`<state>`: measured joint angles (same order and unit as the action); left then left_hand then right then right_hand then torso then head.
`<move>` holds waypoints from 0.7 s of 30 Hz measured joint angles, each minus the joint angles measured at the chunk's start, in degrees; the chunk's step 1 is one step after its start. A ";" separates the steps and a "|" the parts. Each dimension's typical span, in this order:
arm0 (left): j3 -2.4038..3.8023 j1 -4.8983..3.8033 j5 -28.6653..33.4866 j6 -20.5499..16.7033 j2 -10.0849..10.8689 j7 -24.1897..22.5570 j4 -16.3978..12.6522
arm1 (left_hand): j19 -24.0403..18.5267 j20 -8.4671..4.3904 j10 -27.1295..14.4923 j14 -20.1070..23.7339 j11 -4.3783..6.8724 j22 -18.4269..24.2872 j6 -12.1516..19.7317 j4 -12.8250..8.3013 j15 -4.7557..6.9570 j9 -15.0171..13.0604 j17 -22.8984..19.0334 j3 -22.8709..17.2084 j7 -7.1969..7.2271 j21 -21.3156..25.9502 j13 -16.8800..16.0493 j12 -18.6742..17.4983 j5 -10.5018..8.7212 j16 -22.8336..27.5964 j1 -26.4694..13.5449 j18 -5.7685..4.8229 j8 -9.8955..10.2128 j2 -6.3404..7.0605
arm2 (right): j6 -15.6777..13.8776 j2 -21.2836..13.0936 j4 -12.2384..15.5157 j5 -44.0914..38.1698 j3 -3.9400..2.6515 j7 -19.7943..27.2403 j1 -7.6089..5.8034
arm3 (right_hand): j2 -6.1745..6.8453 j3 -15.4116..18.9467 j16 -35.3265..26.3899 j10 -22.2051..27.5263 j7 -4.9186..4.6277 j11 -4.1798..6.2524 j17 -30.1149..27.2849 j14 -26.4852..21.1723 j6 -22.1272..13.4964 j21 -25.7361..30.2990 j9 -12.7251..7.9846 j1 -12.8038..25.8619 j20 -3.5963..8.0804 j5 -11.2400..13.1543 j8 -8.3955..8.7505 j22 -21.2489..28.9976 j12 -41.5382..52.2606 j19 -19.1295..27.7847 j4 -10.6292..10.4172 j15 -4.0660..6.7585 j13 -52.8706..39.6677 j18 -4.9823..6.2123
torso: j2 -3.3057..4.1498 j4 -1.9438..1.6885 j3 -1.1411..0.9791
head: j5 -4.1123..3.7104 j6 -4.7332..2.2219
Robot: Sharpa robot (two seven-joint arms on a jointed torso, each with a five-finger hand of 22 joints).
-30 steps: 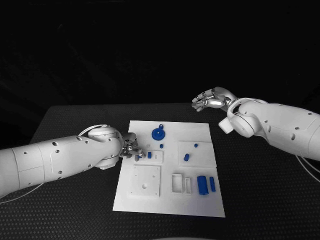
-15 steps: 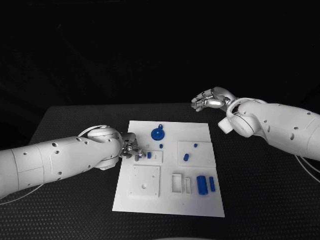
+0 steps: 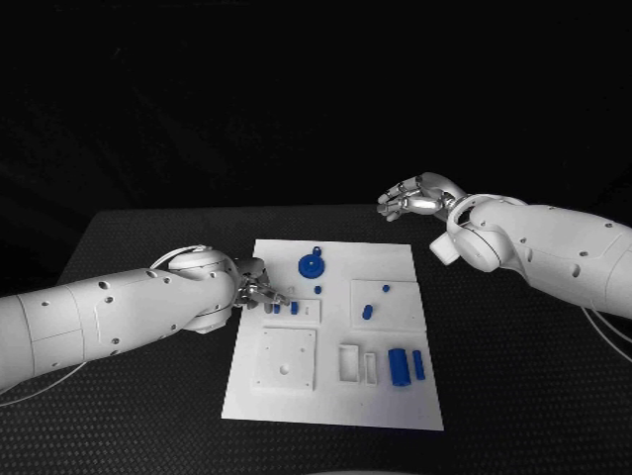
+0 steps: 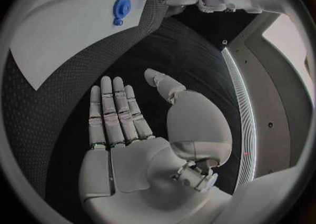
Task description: Assemble the parts on the task board
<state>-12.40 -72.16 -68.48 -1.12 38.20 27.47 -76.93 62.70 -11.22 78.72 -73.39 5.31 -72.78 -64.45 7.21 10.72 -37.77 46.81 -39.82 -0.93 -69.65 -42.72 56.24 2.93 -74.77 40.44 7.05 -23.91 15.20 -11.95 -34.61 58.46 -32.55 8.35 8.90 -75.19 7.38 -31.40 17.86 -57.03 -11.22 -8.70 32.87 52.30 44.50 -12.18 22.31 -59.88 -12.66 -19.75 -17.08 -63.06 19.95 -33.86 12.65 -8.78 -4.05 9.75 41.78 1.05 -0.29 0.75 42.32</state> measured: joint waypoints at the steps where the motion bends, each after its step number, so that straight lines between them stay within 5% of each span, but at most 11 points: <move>1: 0.12 0.00 -0.02 -0.06 0.00 0.00 0.00 | 0.07 0.06 0.00 0.00 0.00 0.00 -0.01 0.62 0.00 -0.05 0.00 -0.02 0.02 0.00 -0.02 0.00 0.00 0.00 -0.35 0.00 0.00 0.36 | 0.00 0.01 0.00 0.00 0.01 0.00 0.00 | 0.00 0.00 0.00 0.00 0.00 0.00 0.00 0.00 0.00 0.00 0.00 0.00 0.00 0.00 0.00 0.00 0.00 0.00 0.00 0.00 0.00 0.00 | 0.00 0.00 0.01 | -0.03 -0.02; 9: 1.80 0.01 0.00 -0.47 0.04 -0.02 -0.06 | 0.07 0.06 0.00 0.01 0.00 0.00 -0.01 3.40 -0.01 -0.30 0.00 1.09 0.03 0.00 -0.14 -0.33 0.00 0.18 -1.55 0.00 0.00 1.56 | 0.00 0.02 -0.03 0.00 0.01 0.00 0.03 | 0.00 0.00 0.00 0.00 0.00 0.00 0.00 0.00 0.00 0.13 0.00 0.00 0.00 0.00 0.00 0.00 0.00 0.00 0.00 0.00 0.00 0.00 | 0.00 -0.02 0.00 | -0.07 -0.16; 15: 3.32 -0.12 1.15 -2.26 0.16 -1.14 -0.42 | -0.40 -0.12 -0.75 0.66 -0.31 0.00 1.55 3.17 0.23 -0.30 0.00 0.90 -0.25 0.26 -0.23 -0.60 0.00 0.85 0.40 0.01 0.45 1.49 | 0.00 0.05 -0.06 0.00 0.01 0.00 0.03 | 0.00 0.00 0.00 0.00 0.00 0.00 0.00 0.00 0.00 0.22 -0.05 0.00 0.00 0.00 0.00 -0.05 0.00 0.00 0.00 0.00 0.00 0.00 | -0.01 -0.03 -0.02 | -0.01 -0.31; 17: 3.39 -0.17 1.48 -3.67 0.12 -2.16 -0.54 | -2.38 0.39 -3.45 2.94 -0.91 0.37 3.75 1.18 -0.51 -0.43 -0.57 0.81 -1.00 1.53 -0.04 -1.96 0.00 2.51 3.59 0.00 1.21 0.93 | 0.00 0.04 -0.09 0.00 0.01 0.00 0.04 | 0.00 0.00 0.00 0.00 0.00 0.00 0.00 0.00 0.00 0.22 -0.05 0.00 0.00 0.00 0.00 -0.05 0.00 0.00 0.00 0.00 0.00 0.00 | -0.01 -0.03 -0.05 | -0.03 -0.44; 21: 3.40 -0.26 2.27 -7.82 -0.35 -6.36 -0.16 | -9.33 2.83 -12.13 10.54 -3.27 2.39 7.91 -8.57 -3.35 -1.48 -3.50 1.02 -3.49 7.37 2.72 -7.24 0.00 8.63 14.76 0.01 1.10 -2.37 | 0.00 0.00 -0.22 0.00 -0.01 -0.01 0.04 | 0.00 0.00 0.00 0.00 0.00 0.00 0.00 0.00 0.00 0.22 -0.05 0.00 0.00 0.00 0.00 -0.05 0.00 0.00 0.00 0.00 0.00 0.00 | -0.01 -0.01 -0.06 | -0.15 -0.64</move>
<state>-9.00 -72.41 -66.21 -8.94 37.86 21.11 -77.09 53.36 -8.39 66.59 -62.85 2.04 -70.40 -56.55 -1.36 7.37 -39.25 43.32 -38.81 -4.42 -62.29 -40.00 49.00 2.93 -66.13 55.19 7.06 -22.81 12.82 -11.95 -34.61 58.24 -32.55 8.34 8.90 -75.15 7.38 -31.40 17.86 -57.03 -11.21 -8.70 32.87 52.31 44.51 -11.96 22.26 -59.88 -12.66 -19.75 -17.08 -63.10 19.95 -33.86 12.65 -8.78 -4.05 9.75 41.76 1.04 -0.35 0.59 41.68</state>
